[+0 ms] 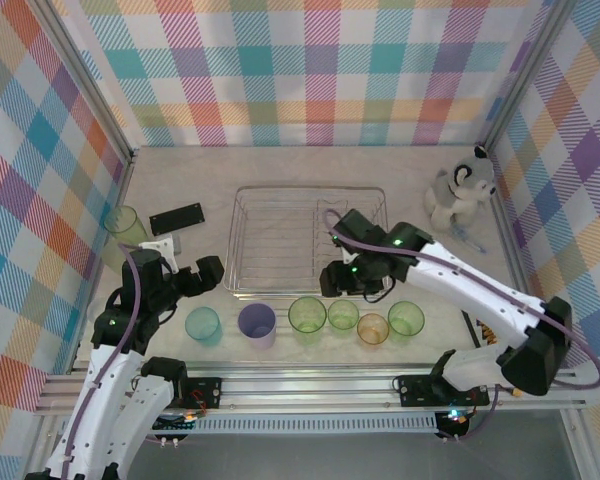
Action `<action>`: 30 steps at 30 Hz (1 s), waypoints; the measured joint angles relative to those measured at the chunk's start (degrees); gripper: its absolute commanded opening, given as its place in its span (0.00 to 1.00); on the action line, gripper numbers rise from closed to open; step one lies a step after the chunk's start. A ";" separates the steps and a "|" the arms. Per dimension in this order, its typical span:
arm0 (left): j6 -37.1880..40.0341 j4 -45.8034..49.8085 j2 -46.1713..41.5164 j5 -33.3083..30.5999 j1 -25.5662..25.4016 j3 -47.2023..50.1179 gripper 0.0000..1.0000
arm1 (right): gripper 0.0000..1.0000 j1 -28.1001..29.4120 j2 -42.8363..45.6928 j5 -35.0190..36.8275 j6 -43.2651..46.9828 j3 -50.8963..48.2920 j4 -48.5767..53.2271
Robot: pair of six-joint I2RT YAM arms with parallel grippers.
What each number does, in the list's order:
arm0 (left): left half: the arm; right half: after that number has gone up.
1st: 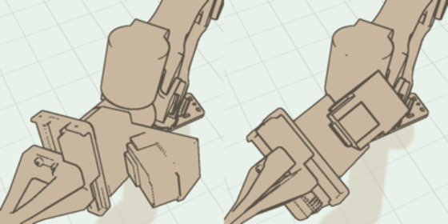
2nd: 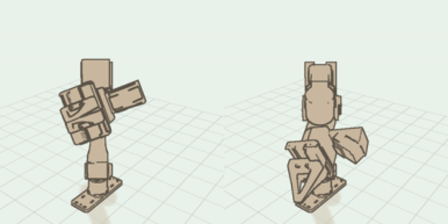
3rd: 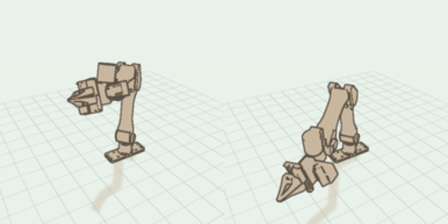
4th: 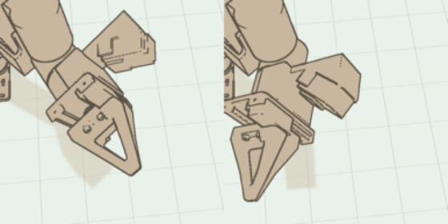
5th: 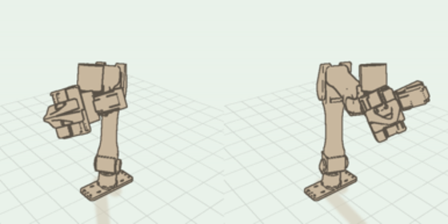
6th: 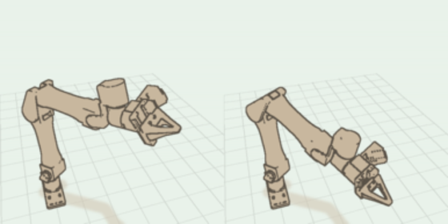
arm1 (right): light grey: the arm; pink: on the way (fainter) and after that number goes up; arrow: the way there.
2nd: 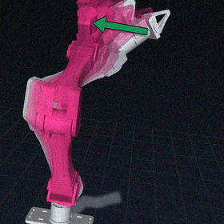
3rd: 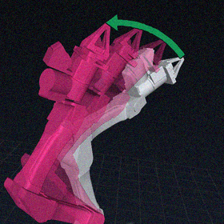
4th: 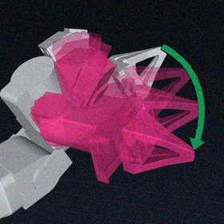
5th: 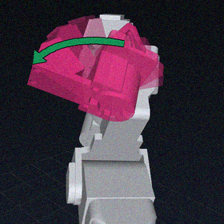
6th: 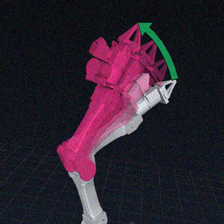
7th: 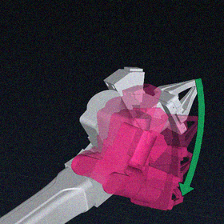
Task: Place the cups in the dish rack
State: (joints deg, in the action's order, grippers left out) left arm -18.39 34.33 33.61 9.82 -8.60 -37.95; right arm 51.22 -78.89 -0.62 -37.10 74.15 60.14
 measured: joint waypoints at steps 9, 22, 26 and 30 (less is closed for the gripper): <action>0.00 -0.39 -0.48 0.50 -0.33 0.31 1.00 | 0.48 5.64 -6.91 2.75 -0.04 5.20 1.81; 0.24 -0.39 -0.85 0.63 -0.37 0.31 1.00 | 0.33 9.73 -12.92 5.86 0.92 6.75 5.70; 0.50 -0.39 -0.85 0.61 -0.37 0.31 1.00 | 0.28 10.82 -14.01 7.10 1.29 6.91 6.45; 0.85 -0.39 -0.85 0.63 -0.37 0.31 1.00 | 0.24 11.26 -15.45 8.15 1.55 6.97 6.84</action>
State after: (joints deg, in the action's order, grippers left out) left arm -17.54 33.93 32.75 10.46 -8.97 -37.65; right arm 62.48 -94.35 7.53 -35.55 81.12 66.98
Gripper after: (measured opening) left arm 0.997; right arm 0.259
